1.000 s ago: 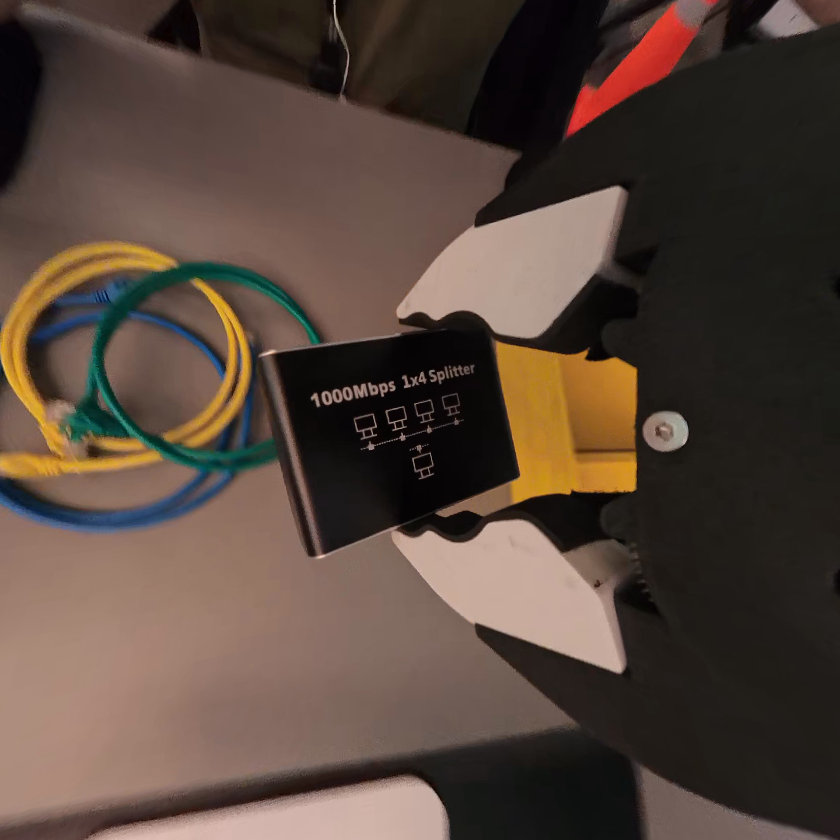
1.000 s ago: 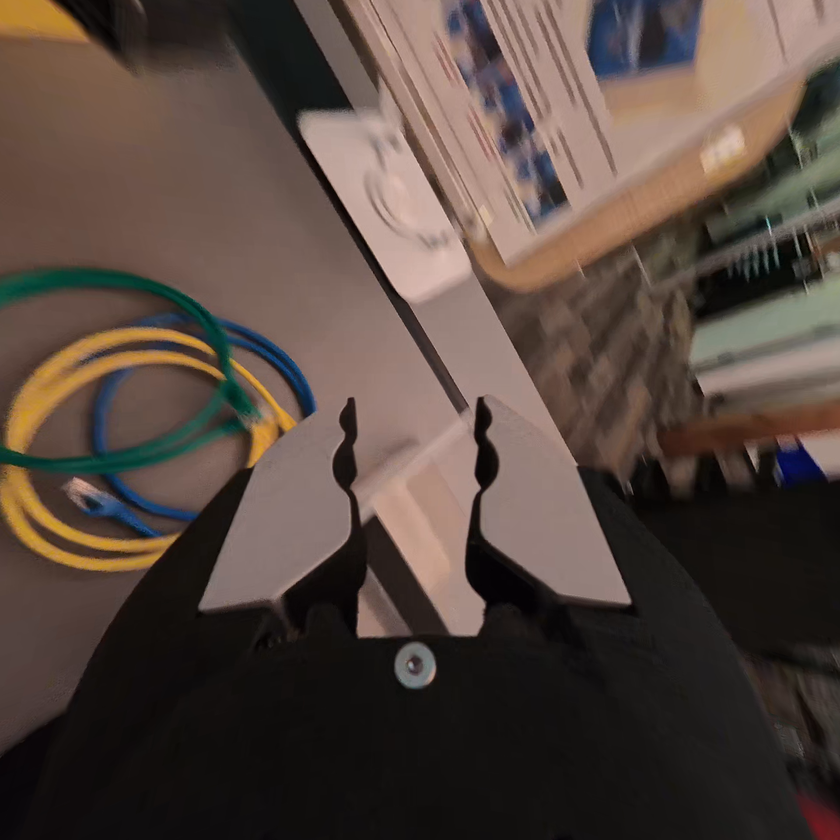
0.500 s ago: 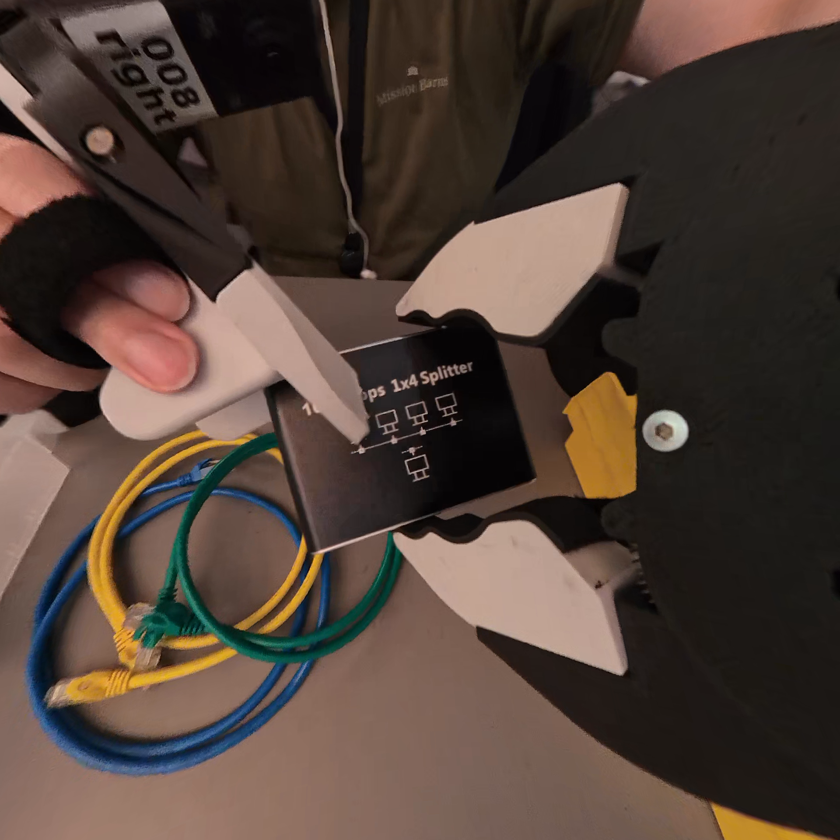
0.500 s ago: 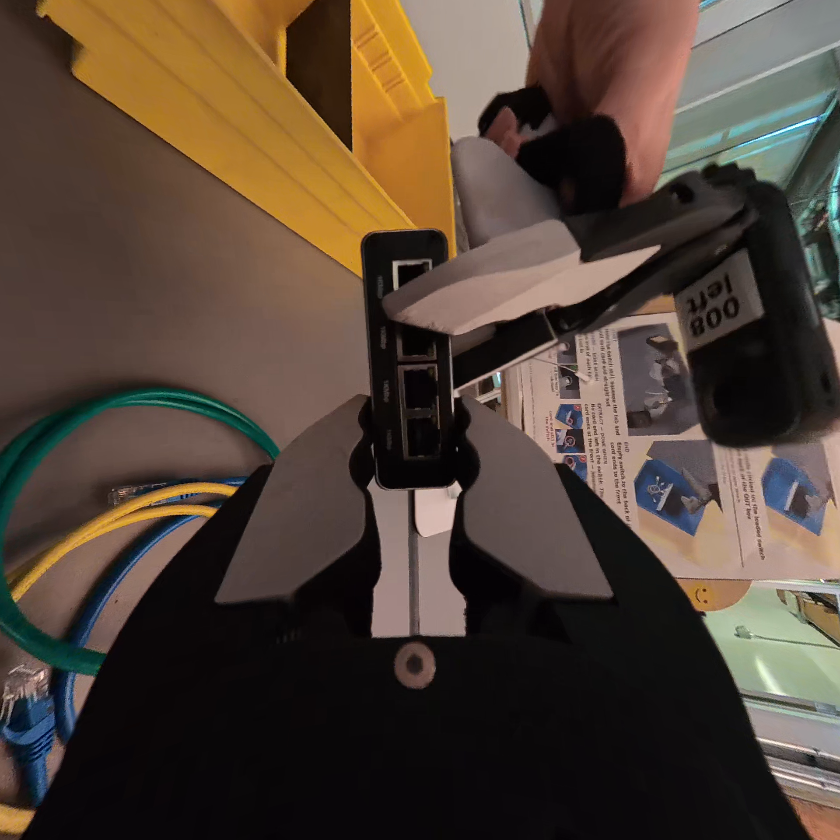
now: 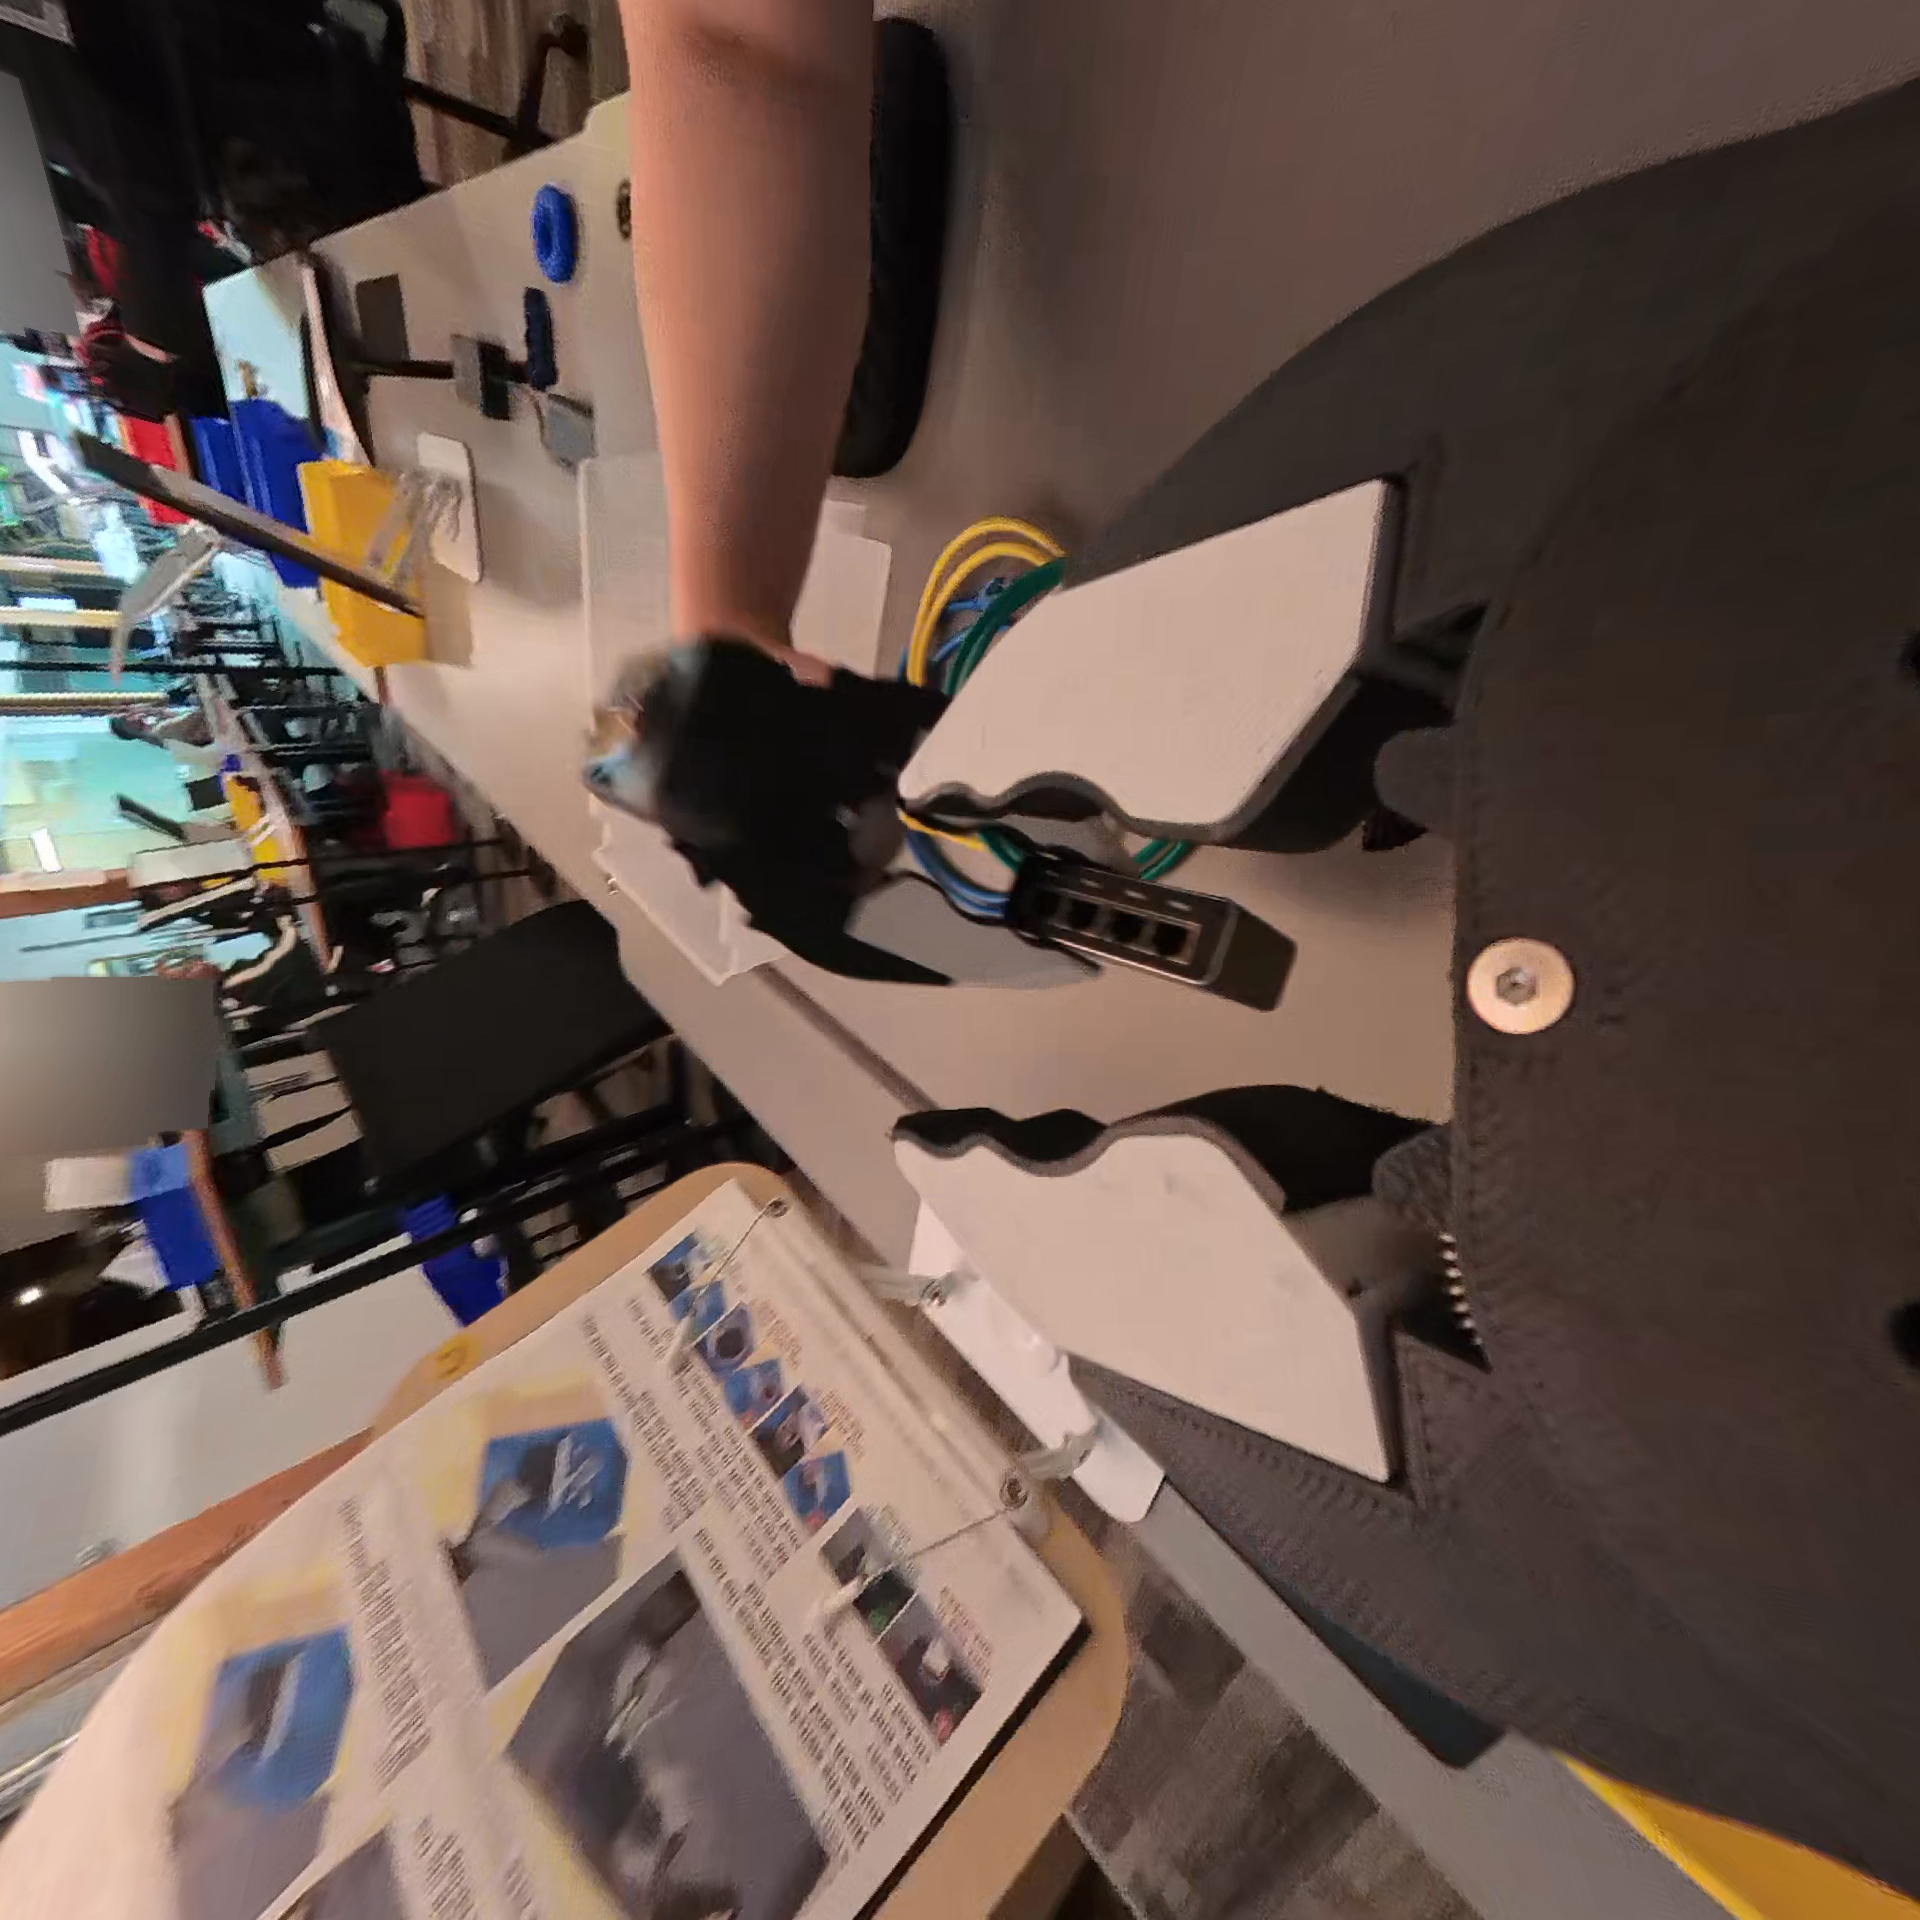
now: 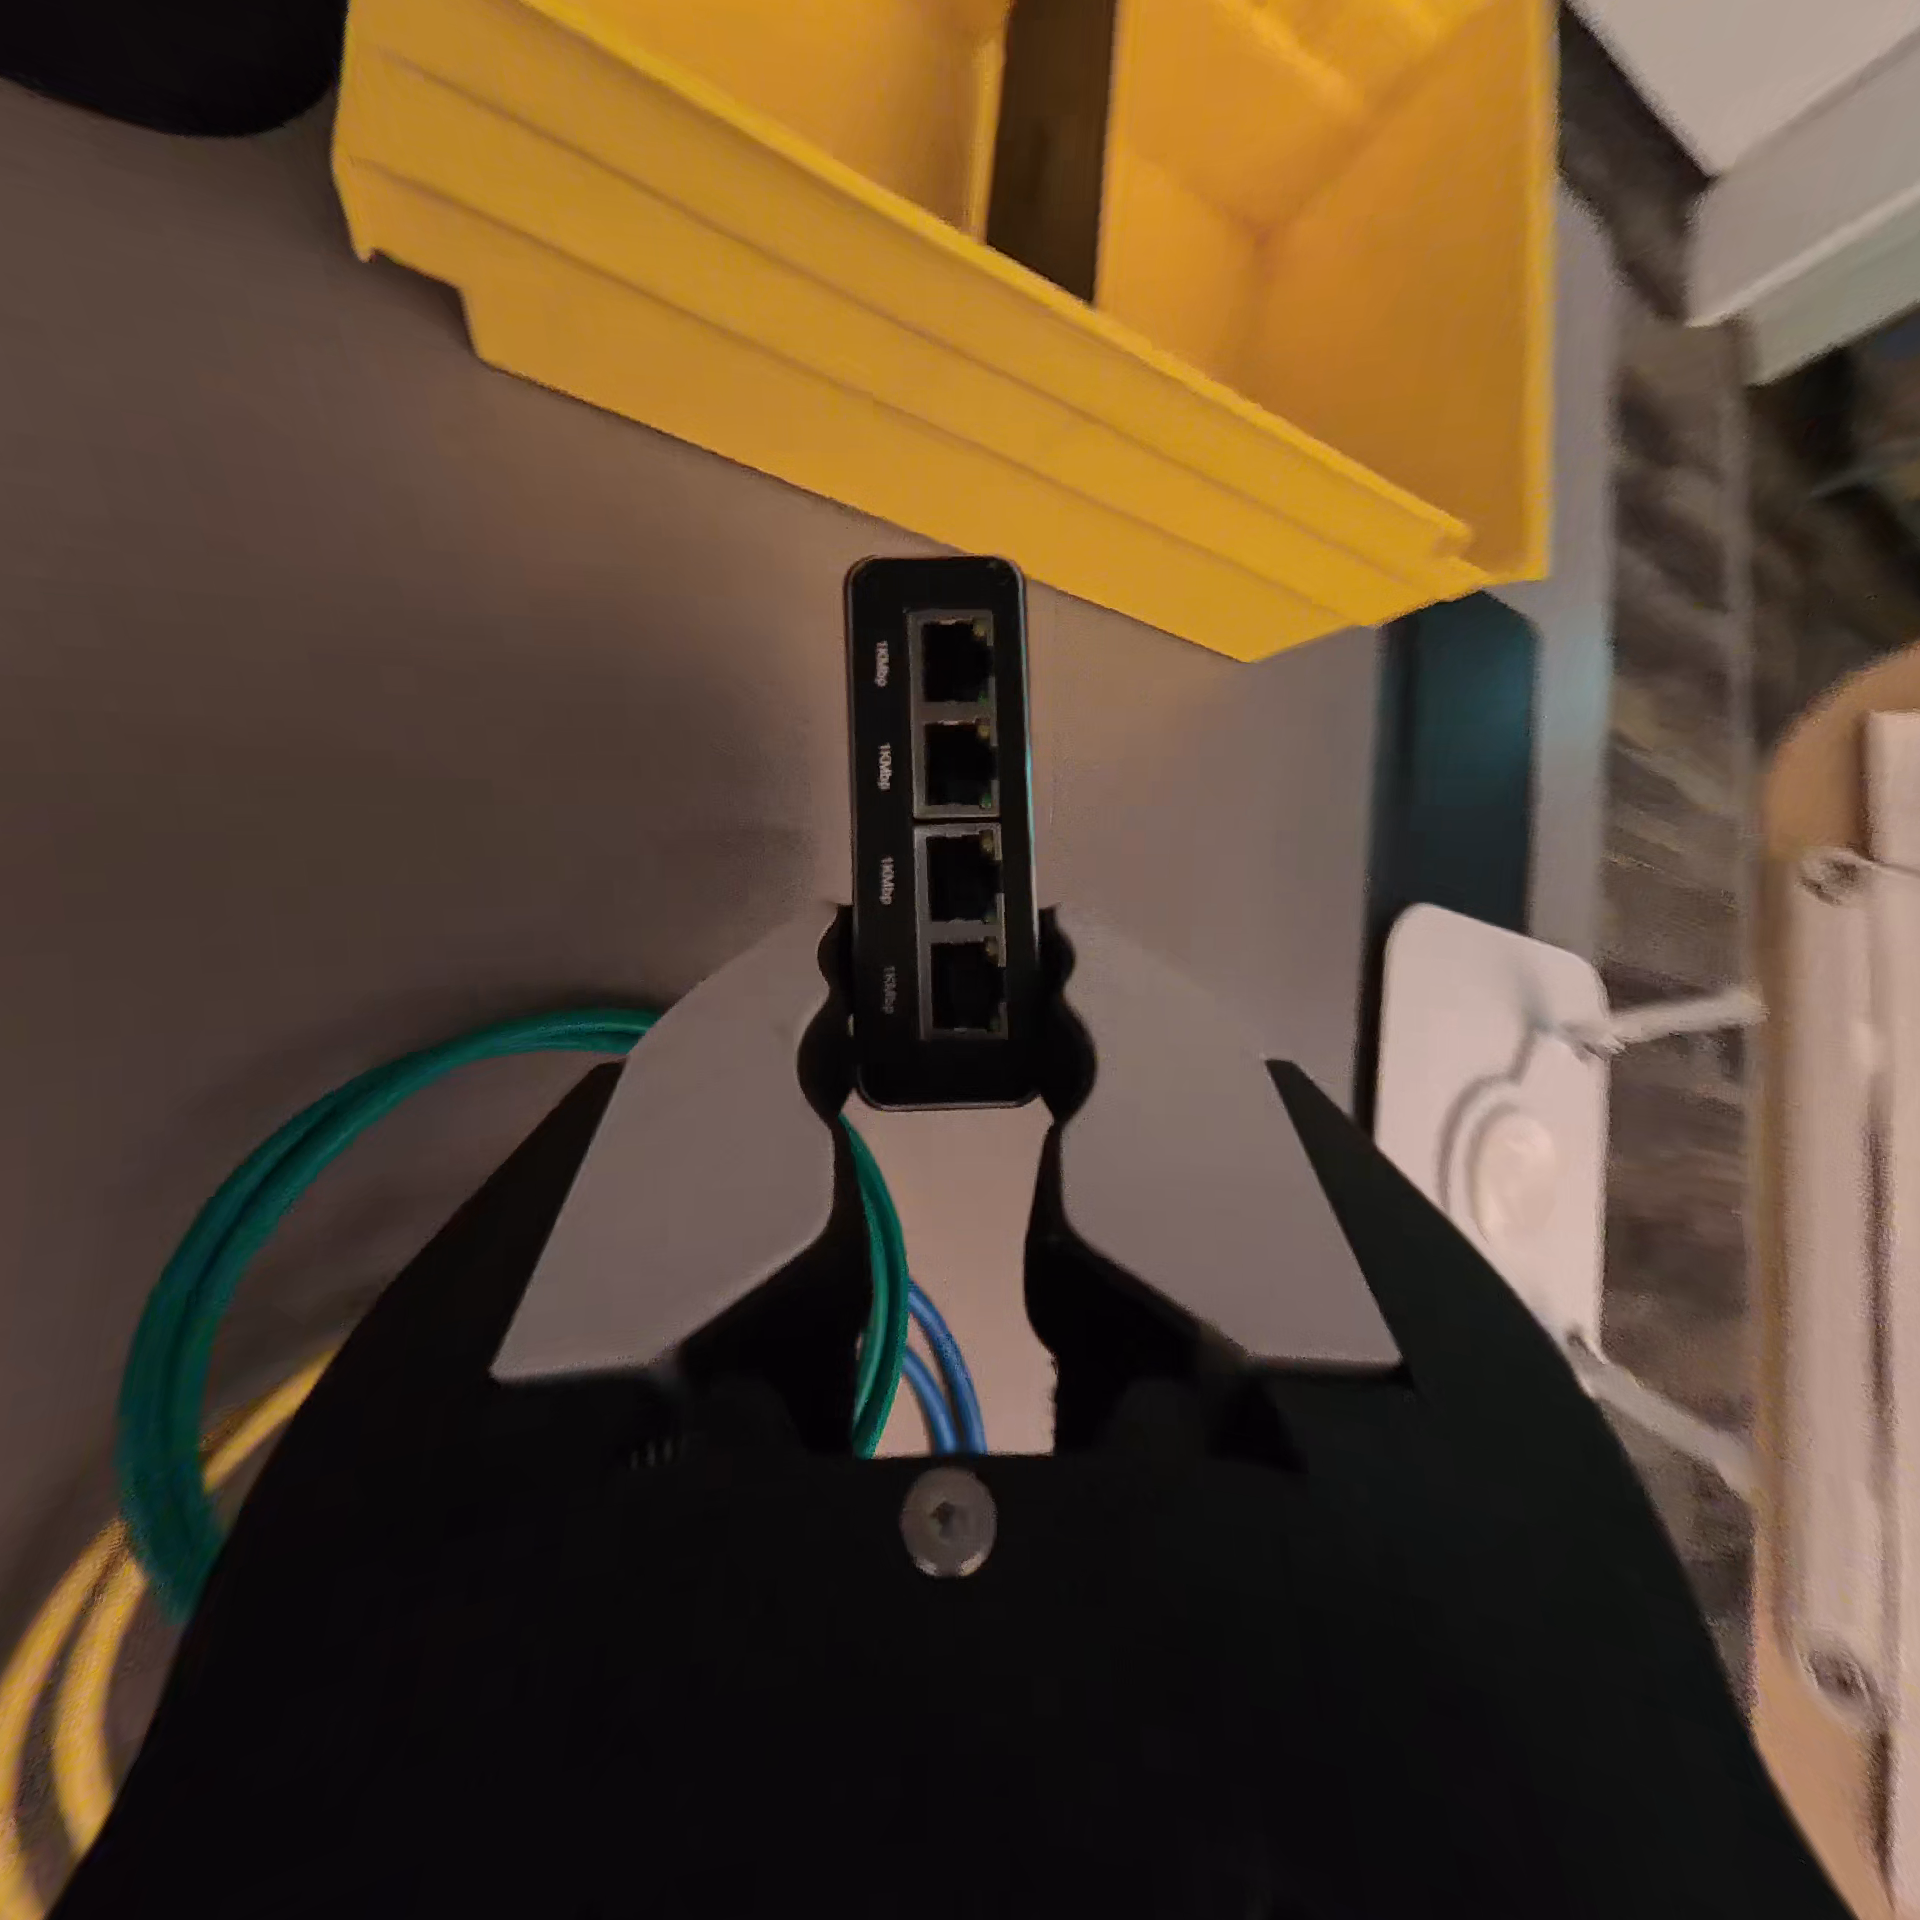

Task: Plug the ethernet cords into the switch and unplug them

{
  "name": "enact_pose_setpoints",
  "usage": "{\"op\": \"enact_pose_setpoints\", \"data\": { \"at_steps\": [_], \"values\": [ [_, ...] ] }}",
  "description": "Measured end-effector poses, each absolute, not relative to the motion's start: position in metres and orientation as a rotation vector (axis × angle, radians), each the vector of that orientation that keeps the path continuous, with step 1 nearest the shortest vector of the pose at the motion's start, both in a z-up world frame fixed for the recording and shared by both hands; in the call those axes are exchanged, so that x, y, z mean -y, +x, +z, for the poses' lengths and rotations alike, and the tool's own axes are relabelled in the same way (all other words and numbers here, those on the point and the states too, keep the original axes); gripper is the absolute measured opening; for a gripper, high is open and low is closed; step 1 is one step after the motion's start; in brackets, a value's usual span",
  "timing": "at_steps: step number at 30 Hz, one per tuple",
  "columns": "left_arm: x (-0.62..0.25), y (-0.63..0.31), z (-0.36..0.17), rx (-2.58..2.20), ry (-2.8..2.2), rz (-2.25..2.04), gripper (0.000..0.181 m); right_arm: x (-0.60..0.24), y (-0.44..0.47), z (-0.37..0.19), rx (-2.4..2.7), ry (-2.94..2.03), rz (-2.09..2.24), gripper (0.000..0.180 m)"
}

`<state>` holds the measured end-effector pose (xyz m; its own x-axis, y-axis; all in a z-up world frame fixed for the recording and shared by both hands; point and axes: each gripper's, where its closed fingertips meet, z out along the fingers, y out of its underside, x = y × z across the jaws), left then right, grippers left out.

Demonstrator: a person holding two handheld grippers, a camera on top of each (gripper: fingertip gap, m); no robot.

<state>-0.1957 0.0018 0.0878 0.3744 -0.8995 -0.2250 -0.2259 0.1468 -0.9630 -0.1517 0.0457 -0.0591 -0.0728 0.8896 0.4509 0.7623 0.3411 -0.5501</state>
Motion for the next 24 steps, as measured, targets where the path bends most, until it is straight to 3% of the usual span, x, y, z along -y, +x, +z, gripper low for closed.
{"op": "enact_pose_setpoints", "data": {
  "at_steps": [6, 17, 20, 24],
  "values": [
    [0.016, -0.209, 0.129, -1.087, -1.265, -0.775, 0.054, -0.079, -0.164, -0.1, 2.086, -1.568, 0.344, 0.032],
    [0.017, -0.233, 0.128, -1.11, -1.246, -0.84, 0.06, -0.102, -0.156, -0.126, 2.271, -1.656, 0.387, 0.033],
    [0.01, -0.236, 0.13, -1.068, -1.267, -0.808, 0.08, -0.106, -0.15, -0.118, 2.265, -1.665, 0.273, 0.043],
    [0.012, -0.236, 0.135, -1.049, -1.282, -0.784, 0.082, -0.107, -0.142, -0.055, 2.013, -1.568, 0.217, 0.045]
  ]
}}
